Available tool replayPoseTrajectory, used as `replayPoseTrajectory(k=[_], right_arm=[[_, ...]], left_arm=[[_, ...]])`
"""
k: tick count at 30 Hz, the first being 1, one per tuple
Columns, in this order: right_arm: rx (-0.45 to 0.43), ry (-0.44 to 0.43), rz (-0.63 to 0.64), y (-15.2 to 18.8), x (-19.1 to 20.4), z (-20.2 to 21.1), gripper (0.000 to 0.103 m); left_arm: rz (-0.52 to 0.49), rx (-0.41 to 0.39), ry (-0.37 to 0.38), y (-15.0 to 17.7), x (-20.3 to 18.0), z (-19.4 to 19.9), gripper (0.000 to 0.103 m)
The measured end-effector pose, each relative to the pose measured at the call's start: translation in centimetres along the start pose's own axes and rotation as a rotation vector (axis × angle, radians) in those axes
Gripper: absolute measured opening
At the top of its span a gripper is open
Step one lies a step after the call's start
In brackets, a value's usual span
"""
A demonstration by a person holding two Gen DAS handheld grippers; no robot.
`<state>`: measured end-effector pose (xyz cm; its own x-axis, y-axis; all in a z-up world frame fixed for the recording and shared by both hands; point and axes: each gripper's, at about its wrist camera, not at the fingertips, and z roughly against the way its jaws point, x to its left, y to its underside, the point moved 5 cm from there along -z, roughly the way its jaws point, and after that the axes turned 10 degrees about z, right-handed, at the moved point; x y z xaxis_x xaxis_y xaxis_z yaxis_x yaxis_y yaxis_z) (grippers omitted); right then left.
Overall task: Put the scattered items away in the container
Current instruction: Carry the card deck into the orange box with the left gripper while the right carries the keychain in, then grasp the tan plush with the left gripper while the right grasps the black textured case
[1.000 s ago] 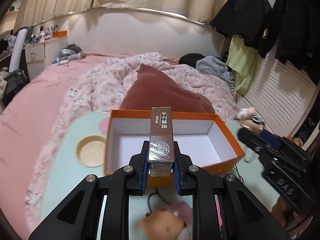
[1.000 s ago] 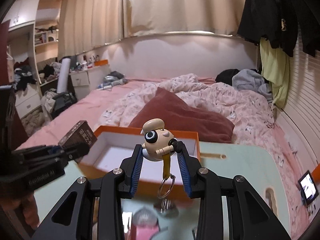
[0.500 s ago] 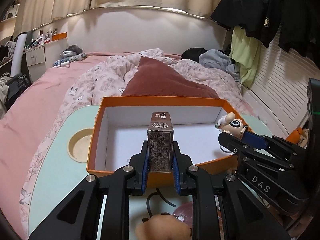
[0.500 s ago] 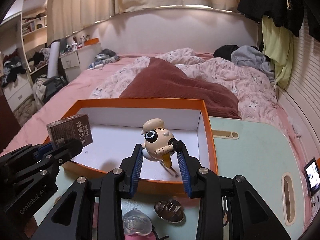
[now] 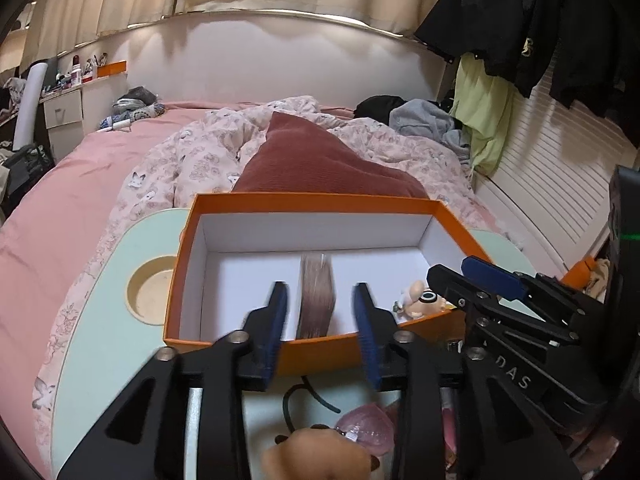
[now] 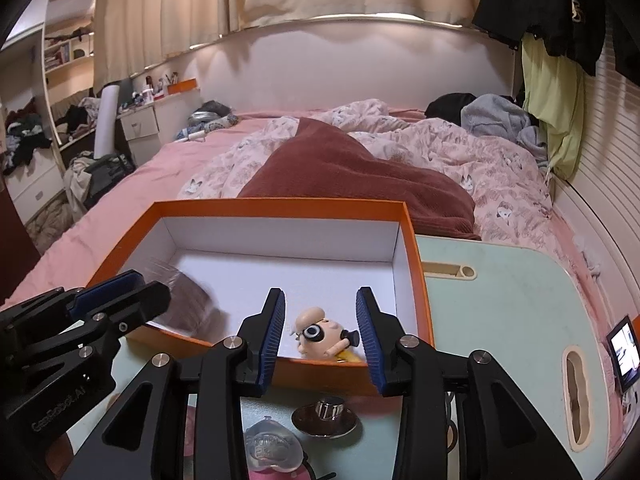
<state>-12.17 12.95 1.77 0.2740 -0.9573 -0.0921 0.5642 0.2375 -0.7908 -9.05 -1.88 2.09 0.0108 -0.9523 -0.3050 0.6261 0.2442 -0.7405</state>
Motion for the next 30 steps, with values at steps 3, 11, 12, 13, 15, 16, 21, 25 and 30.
replayPoseTrajectory(k=[3,11,12,13,15,16,21,25,30], right_arm=[[-0.059,0.008,-0.013,-0.2,-0.1,1.4,0.046],[-0.265,0.078,-0.079,0.1,-1.2,6.9,0.077],[-0.298,0.085,-0.088,0.3,-1.2,7.8,0.078],[-0.337,0.089,-0.097,0.4,-1.3,8.7,0.081],[-0.436,0.106,-0.124,0.8,-1.6,10.9,0.091],[-0.48,0.117,-0.135,1.0,-1.9,11.9,0.101],[-0.608,0.187,-0.247,2.1,-4.4,16.4,0.103],[-0.473,0.154,-0.304,2.4,-6.8,17.0,0.103],[-0.179,-0.134,-0.267,3.3,-5.7,14.2,0.092]], left_arm=[[0.015,-0.054,-0.006,-0.3,0.3,1.0,0.08],[0.065,-0.131,0.045,-0.1,1.2,4.7,0.08],[0.076,-0.151,0.05,0.3,1.3,5.3,0.083],[0.083,-0.165,0.058,0.7,1.4,5.8,0.085],[0.075,-0.191,0.088,1.7,1.3,6.9,0.085],[0.065,-0.195,0.091,2.1,1.3,7.4,0.085],[0.016,-0.225,0.036,3.4,2.3,10.2,0.085],[0.013,-0.124,0.078,4.3,3.6,10.1,0.086],[0.072,-0.04,0.061,6.0,4.7,8.6,0.086]])
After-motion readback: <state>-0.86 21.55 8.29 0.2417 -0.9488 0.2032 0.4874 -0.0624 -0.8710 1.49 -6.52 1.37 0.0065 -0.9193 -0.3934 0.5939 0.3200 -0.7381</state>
